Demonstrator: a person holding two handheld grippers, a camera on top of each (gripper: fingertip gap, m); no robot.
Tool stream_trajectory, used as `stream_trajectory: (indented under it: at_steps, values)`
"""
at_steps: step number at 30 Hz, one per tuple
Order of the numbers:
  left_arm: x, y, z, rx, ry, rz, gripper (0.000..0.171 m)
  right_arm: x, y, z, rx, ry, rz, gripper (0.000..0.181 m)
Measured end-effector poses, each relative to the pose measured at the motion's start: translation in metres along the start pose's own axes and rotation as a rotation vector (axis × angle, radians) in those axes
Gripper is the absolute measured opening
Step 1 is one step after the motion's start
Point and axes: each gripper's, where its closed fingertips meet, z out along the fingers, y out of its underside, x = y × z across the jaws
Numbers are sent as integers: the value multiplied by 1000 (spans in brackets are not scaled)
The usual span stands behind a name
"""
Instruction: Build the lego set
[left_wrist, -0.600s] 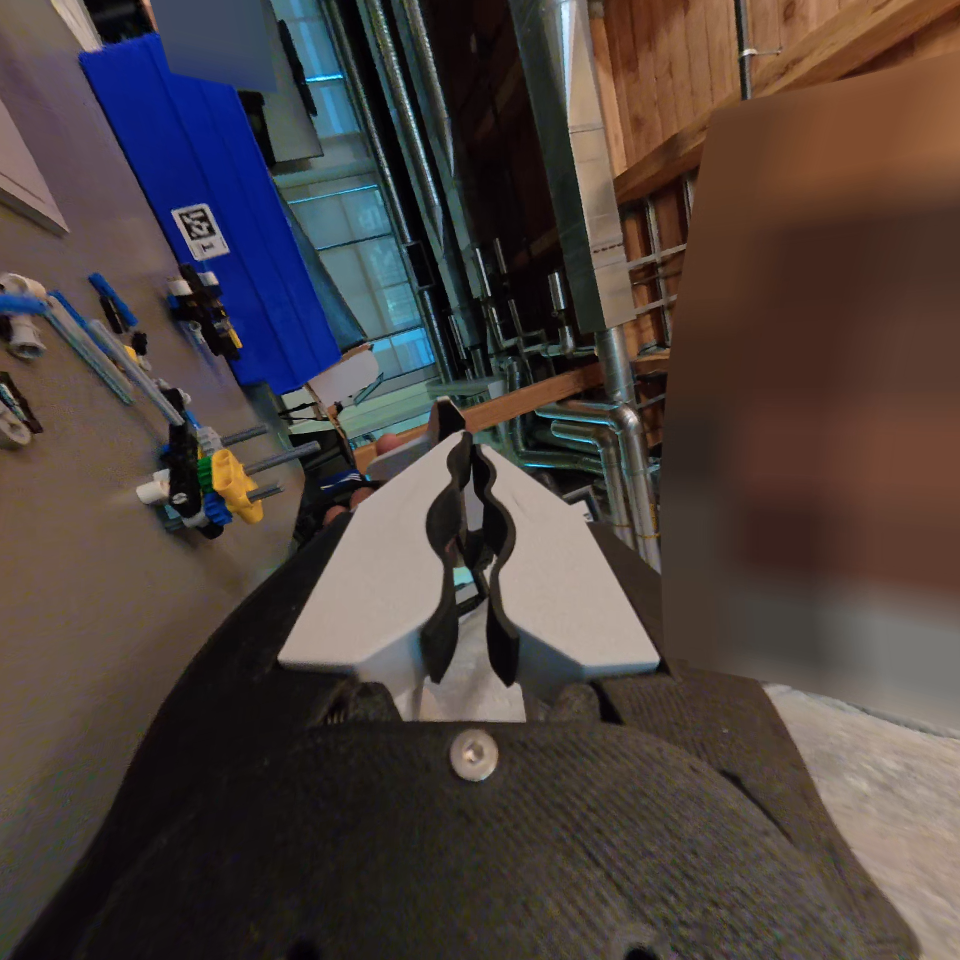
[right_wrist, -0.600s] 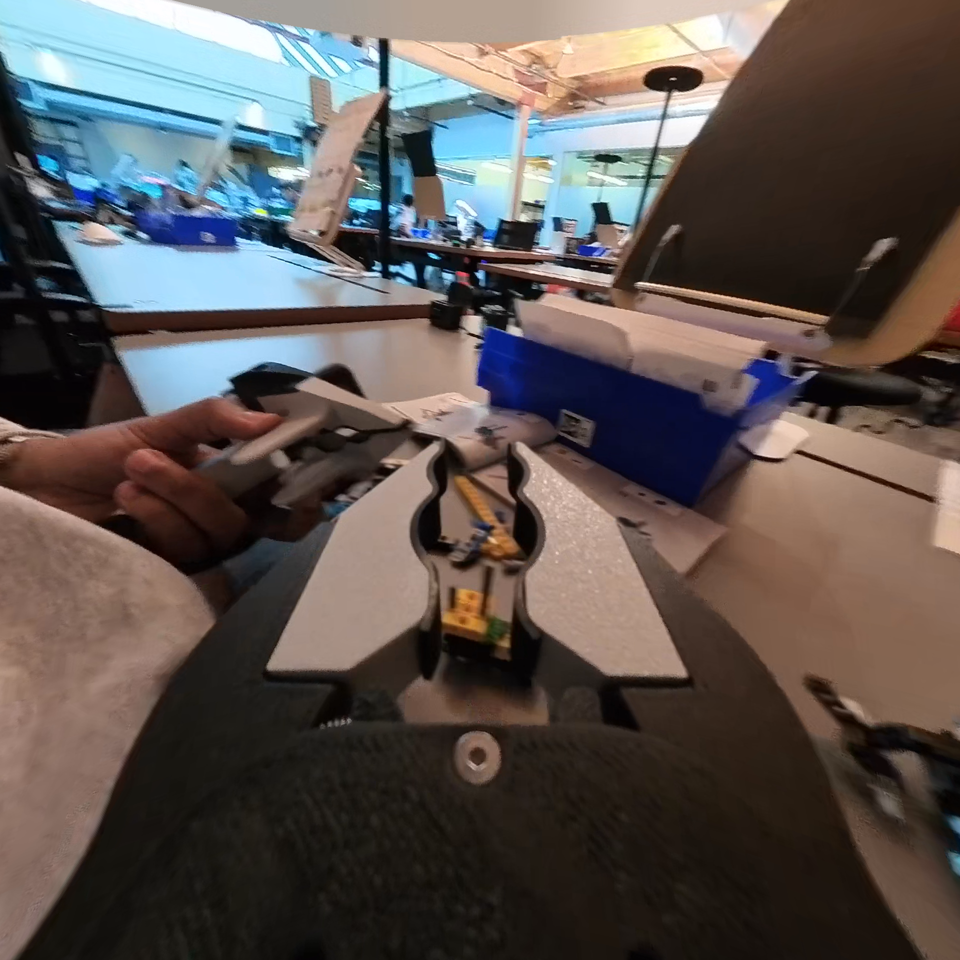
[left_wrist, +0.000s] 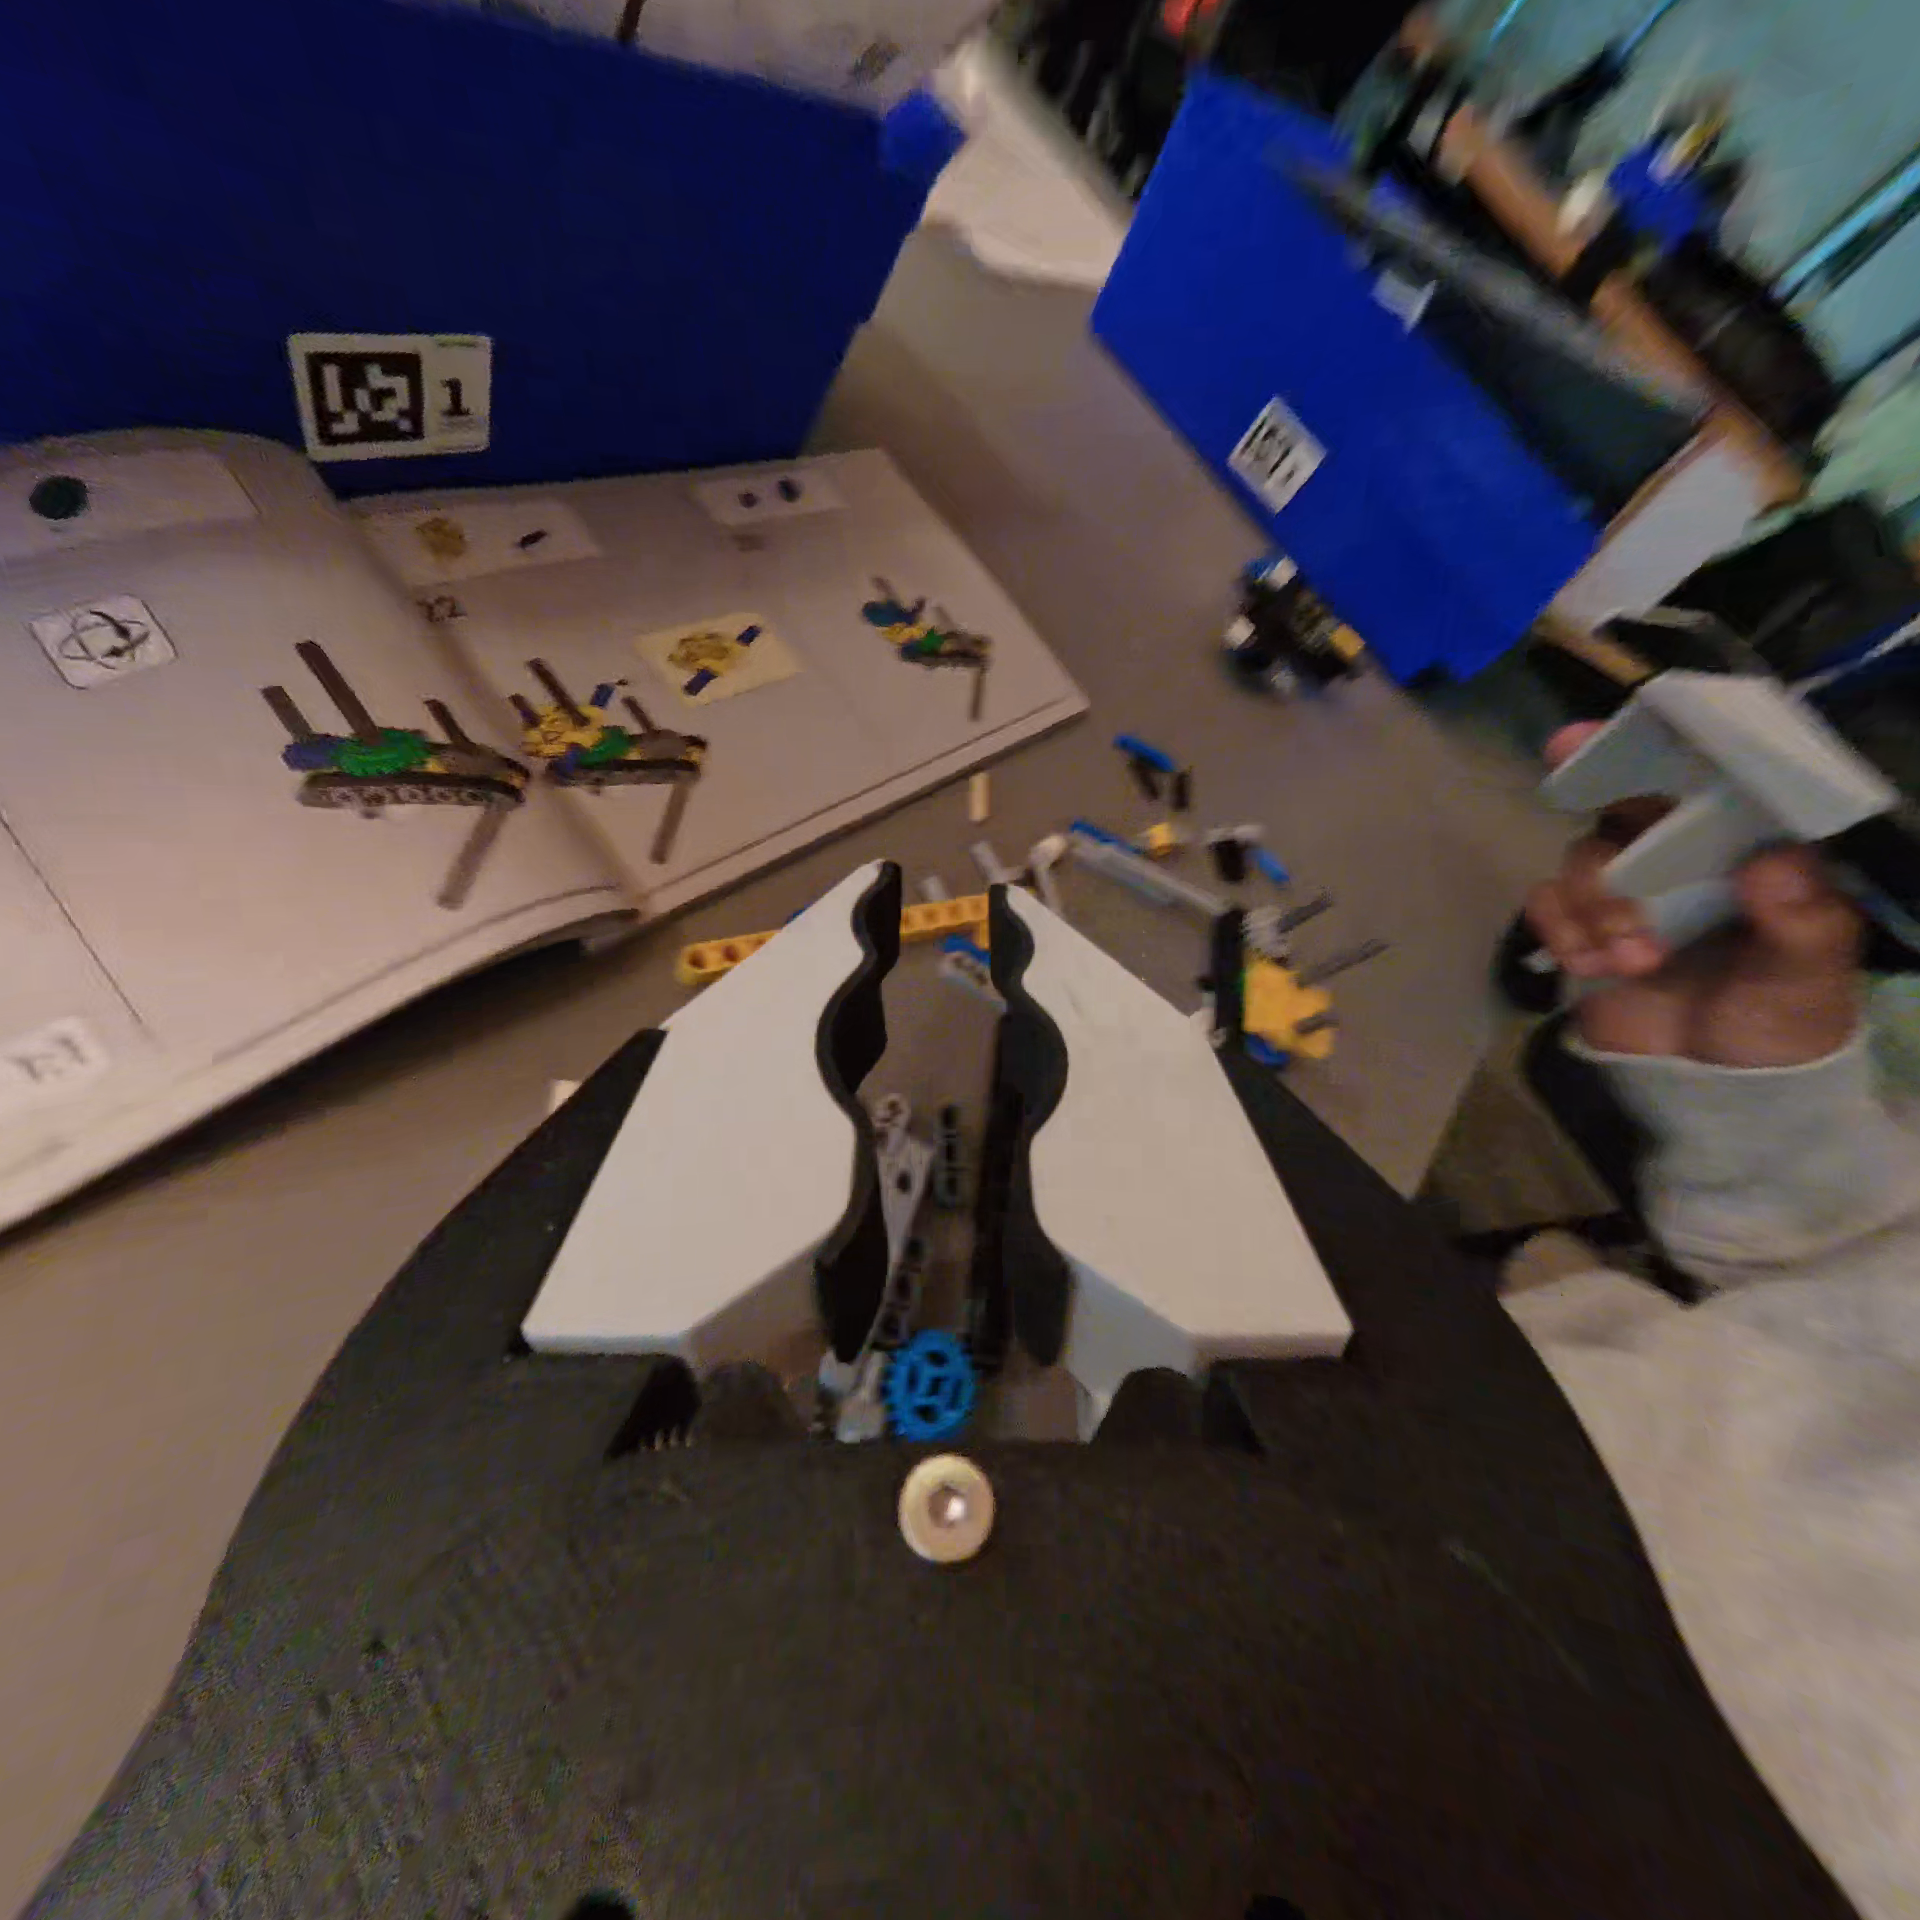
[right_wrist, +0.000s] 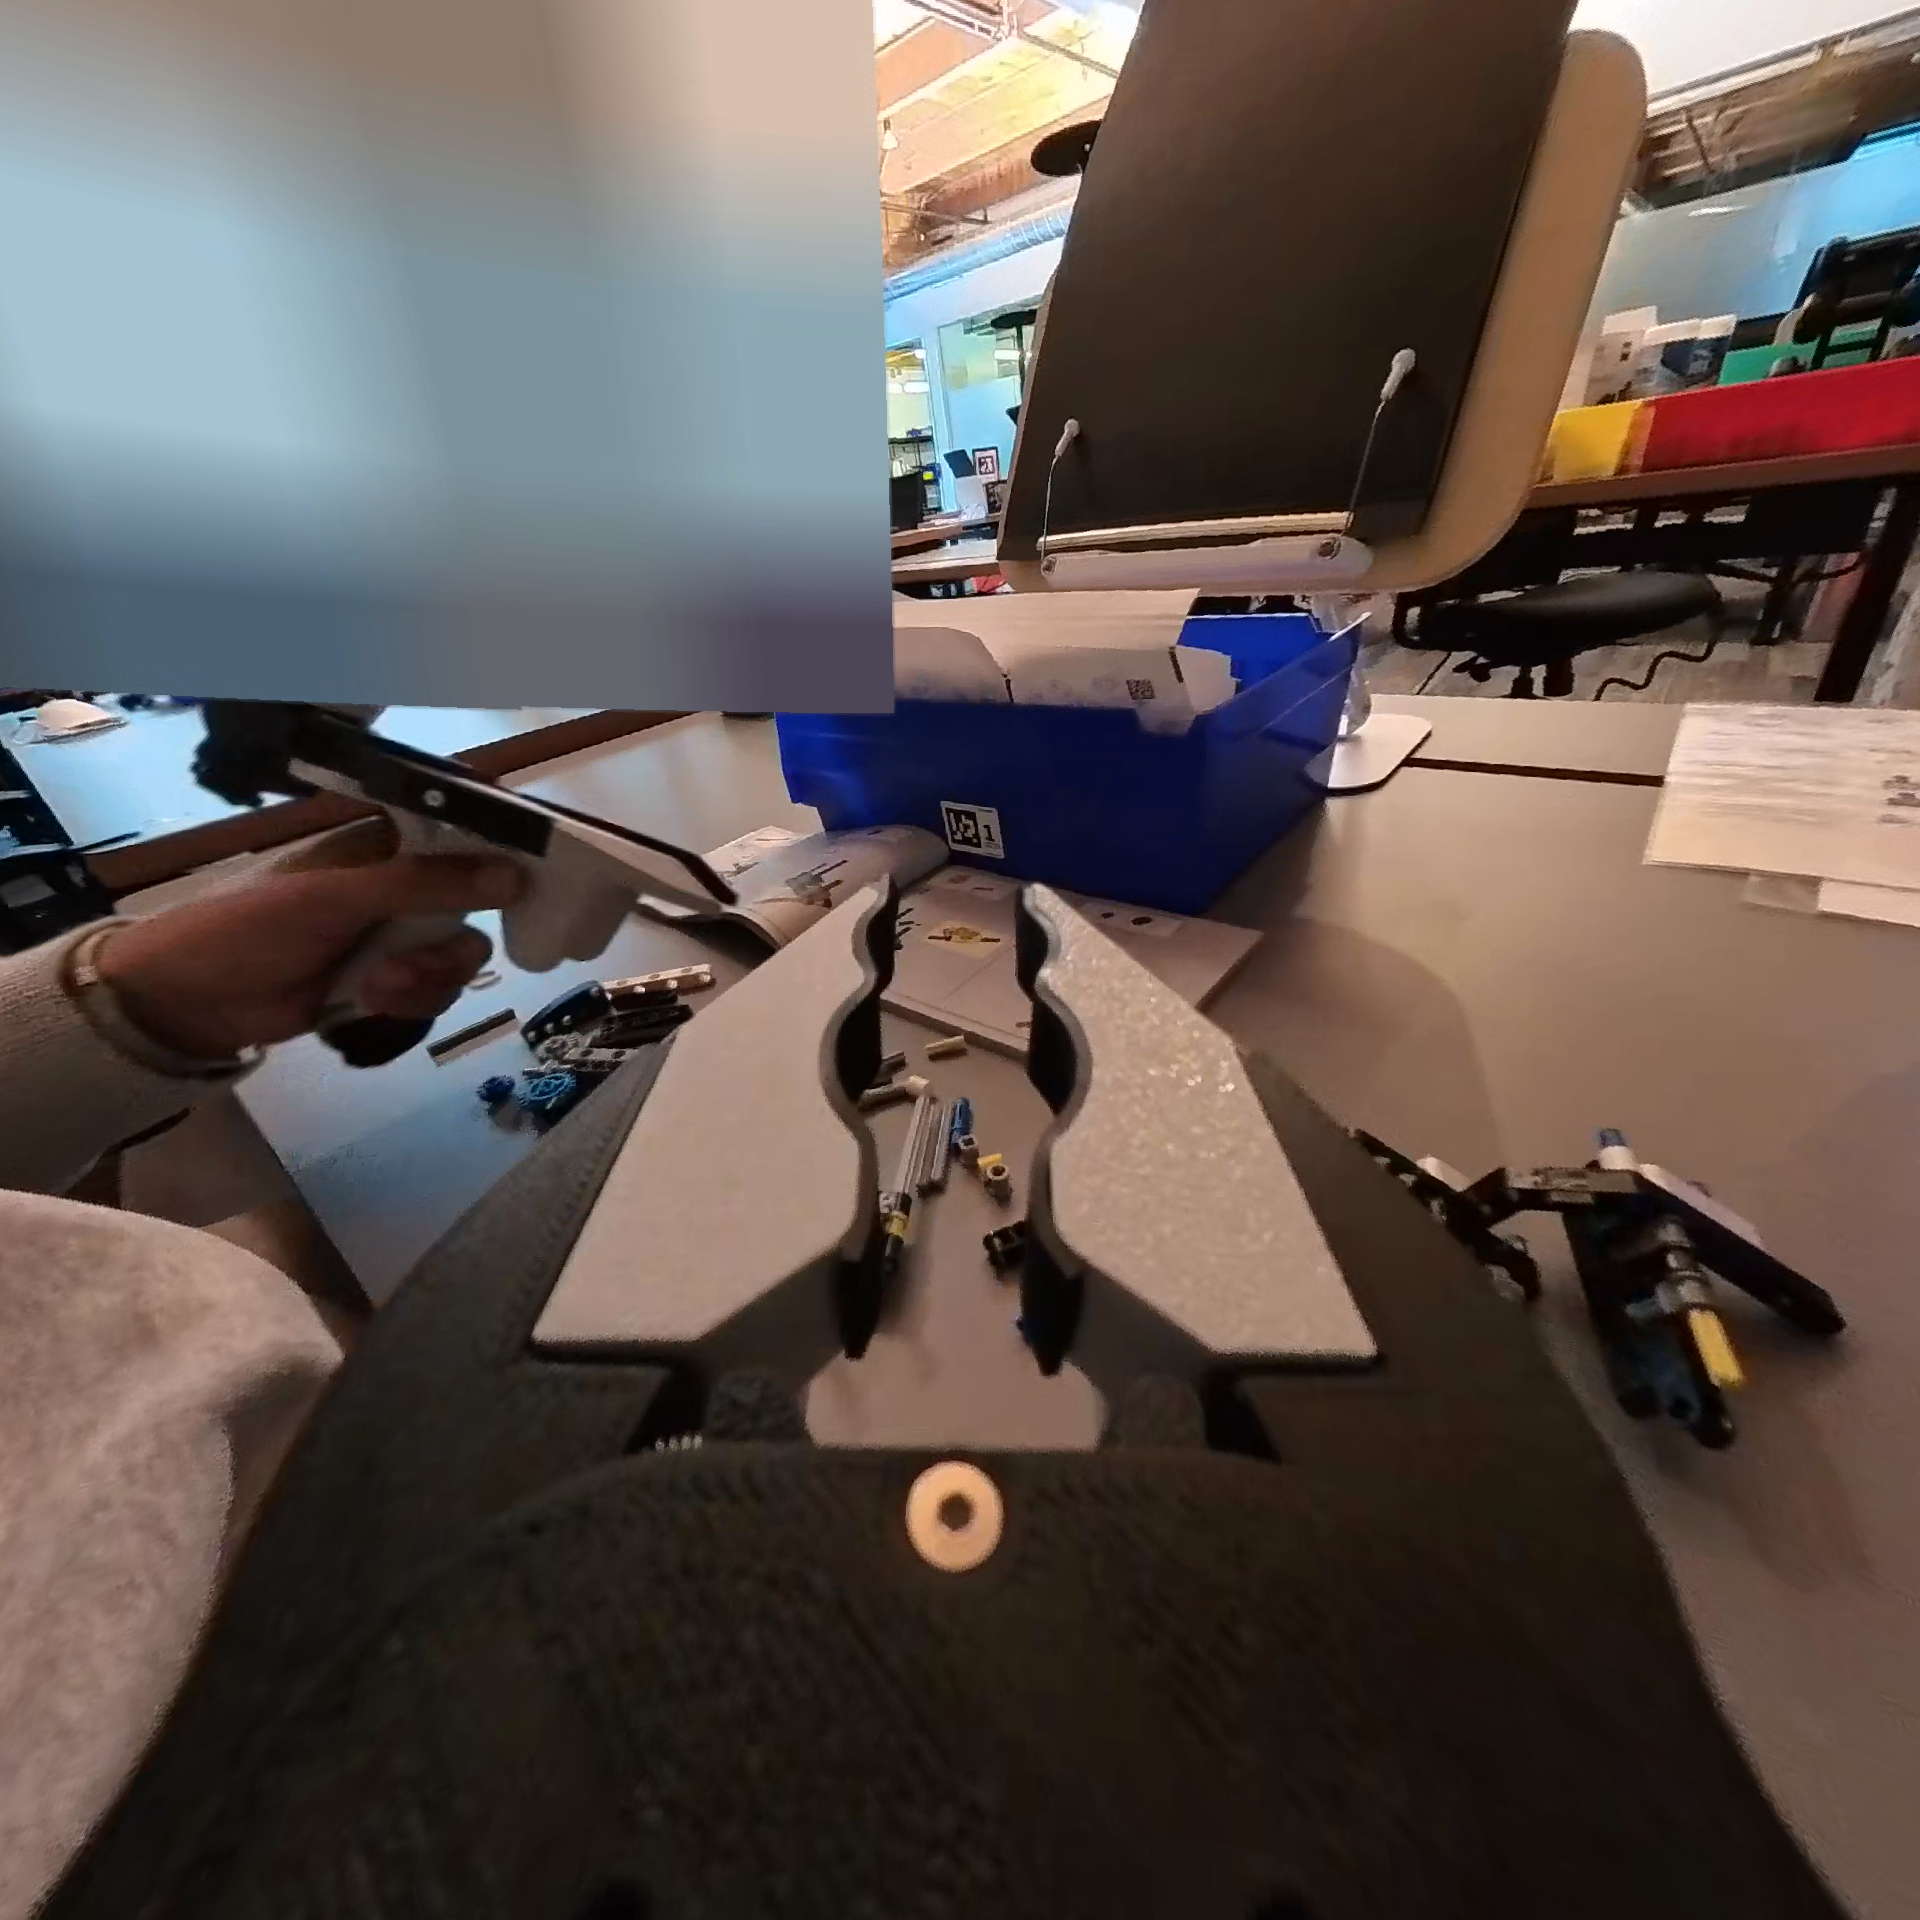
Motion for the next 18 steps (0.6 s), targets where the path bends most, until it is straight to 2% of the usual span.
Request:
stream_trajectory:
  at_steps: [3, 6, 11, 18]
  values:
    - [-14, 8, 17, -142, -44, 112, 14, 0, 0, 0, 4, -6, 19, 21]
    - [-29, 8, 31, -239, -85, 216, 5, 1, 0, -1, 8, -14, 44, 21]
    - [-39, 24, 41, -434, -77, 300, 2, 3, 1, -1, 11, -18, 71, 20]
    - [-36, 32, 40, -503, -34, 302, 10, 9, 8, 1, 1, -25, 139, 20]
